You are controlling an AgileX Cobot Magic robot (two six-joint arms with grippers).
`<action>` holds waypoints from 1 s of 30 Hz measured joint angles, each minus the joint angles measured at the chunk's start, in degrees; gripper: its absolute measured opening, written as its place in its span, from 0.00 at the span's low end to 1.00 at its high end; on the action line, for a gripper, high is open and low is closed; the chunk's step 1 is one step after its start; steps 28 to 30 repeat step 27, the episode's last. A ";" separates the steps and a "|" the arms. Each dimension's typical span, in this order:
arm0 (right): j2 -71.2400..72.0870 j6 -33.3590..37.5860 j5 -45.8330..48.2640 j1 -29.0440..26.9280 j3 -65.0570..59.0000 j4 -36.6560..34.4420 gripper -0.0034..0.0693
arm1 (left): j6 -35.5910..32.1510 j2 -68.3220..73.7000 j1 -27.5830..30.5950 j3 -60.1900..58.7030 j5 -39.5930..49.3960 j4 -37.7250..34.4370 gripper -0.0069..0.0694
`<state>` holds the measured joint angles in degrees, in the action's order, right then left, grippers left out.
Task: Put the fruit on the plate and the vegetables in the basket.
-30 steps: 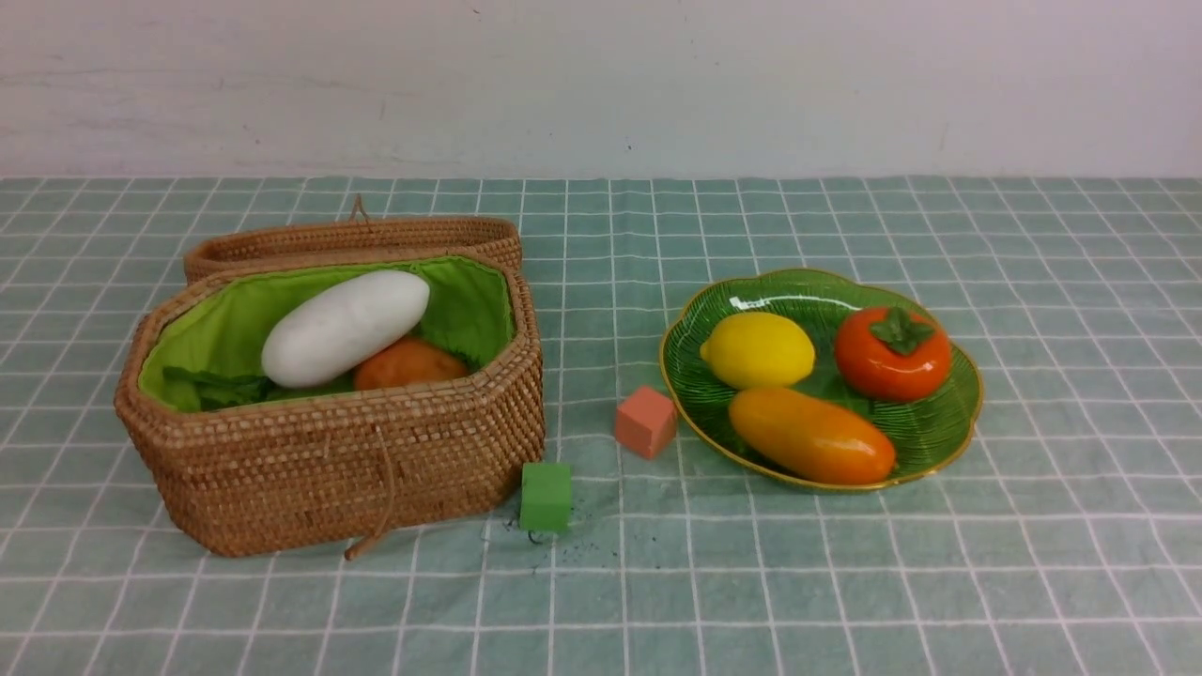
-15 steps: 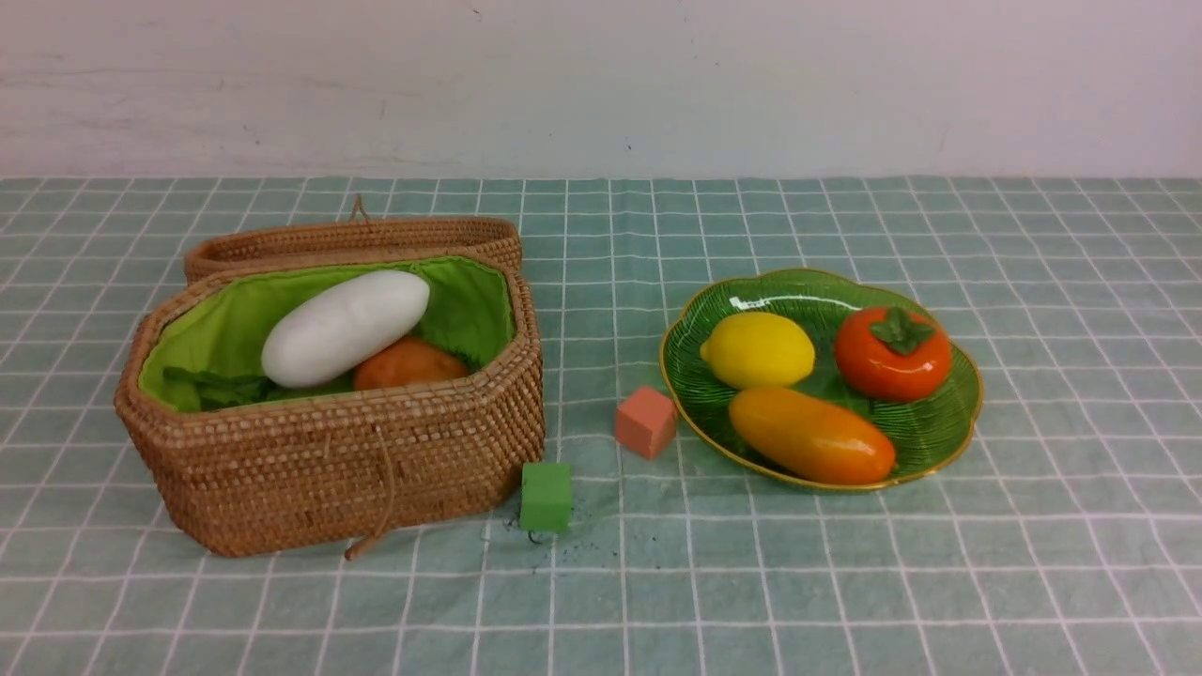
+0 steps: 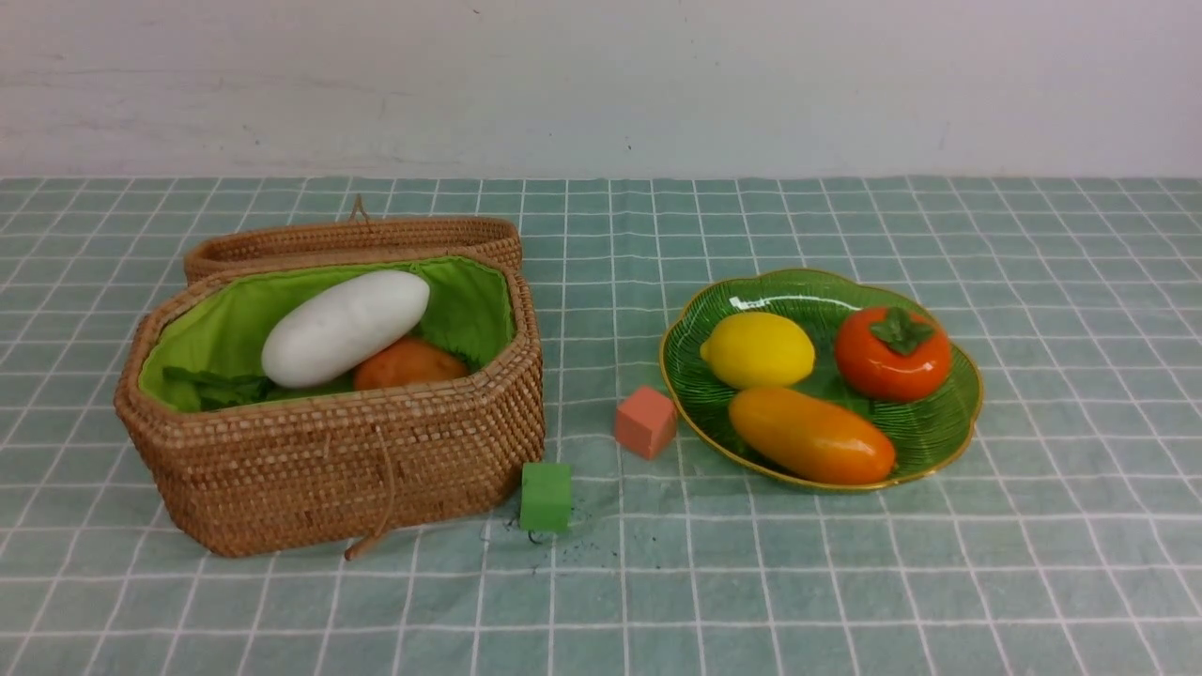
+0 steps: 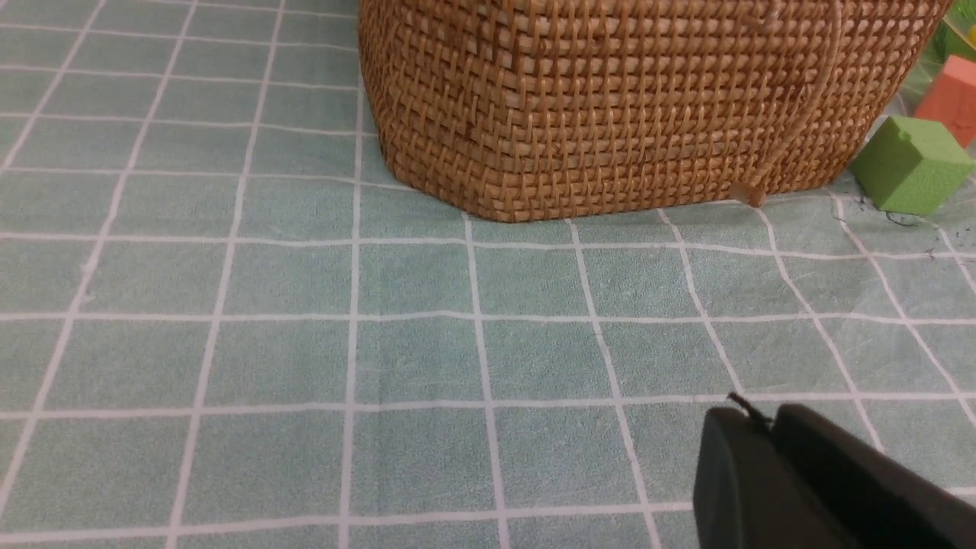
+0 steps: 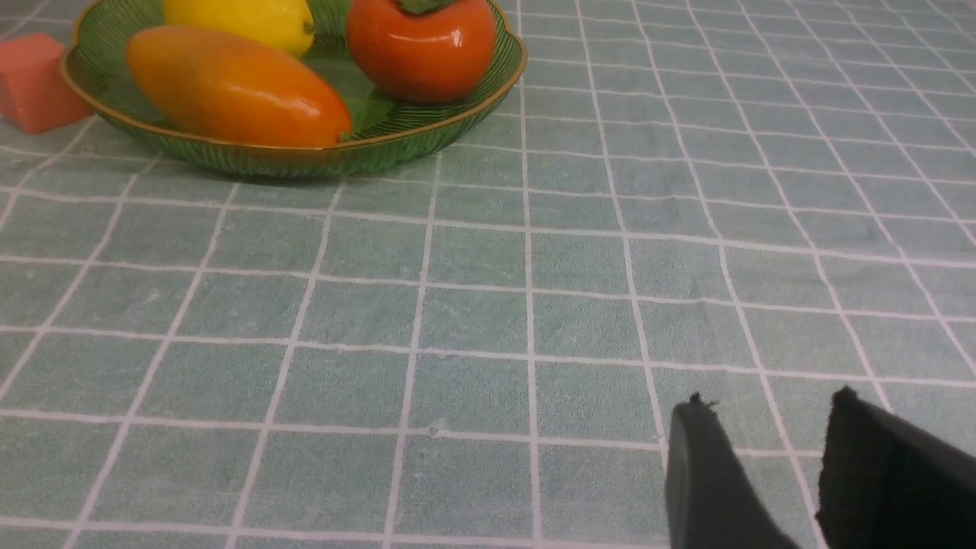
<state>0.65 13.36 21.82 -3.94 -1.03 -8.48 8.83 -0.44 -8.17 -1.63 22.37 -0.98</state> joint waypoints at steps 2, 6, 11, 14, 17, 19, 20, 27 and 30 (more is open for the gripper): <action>0.00 0.00 0.00 0.00 0.00 0.00 0.38 | 0.00 0.00 0.00 0.00 0.00 0.00 0.16; 0.00 0.00 0.00 0.00 0.00 0.00 0.38 | 0.00 0.00 0.00 0.00 0.00 0.00 0.16; 0.00 0.00 0.00 0.00 0.00 0.00 0.38 | 0.00 0.00 0.00 0.00 0.00 0.00 0.17; 0.00 0.00 0.00 0.00 0.00 0.00 0.38 | 0.00 0.00 0.00 0.00 0.00 0.00 0.17; 0.00 0.00 0.00 0.00 0.00 0.00 0.38 | 0.00 0.00 0.00 0.00 0.00 0.00 0.17; 0.00 0.00 0.00 0.00 0.00 0.00 0.38 | 0.00 0.00 0.00 0.00 0.00 0.00 0.18; 0.00 0.00 0.00 0.00 0.00 0.00 0.38 | 0.00 0.00 0.00 0.00 0.00 0.00 0.18; 0.00 0.00 0.00 0.00 0.00 0.00 0.38 | 0.00 0.00 0.00 0.00 0.00 0.00 0.19; 0.00 0.00 0.00 0.00 0.00 0.00 0.38 | 0.00 0.00 0.00 0.00 0.00 0.00 0.19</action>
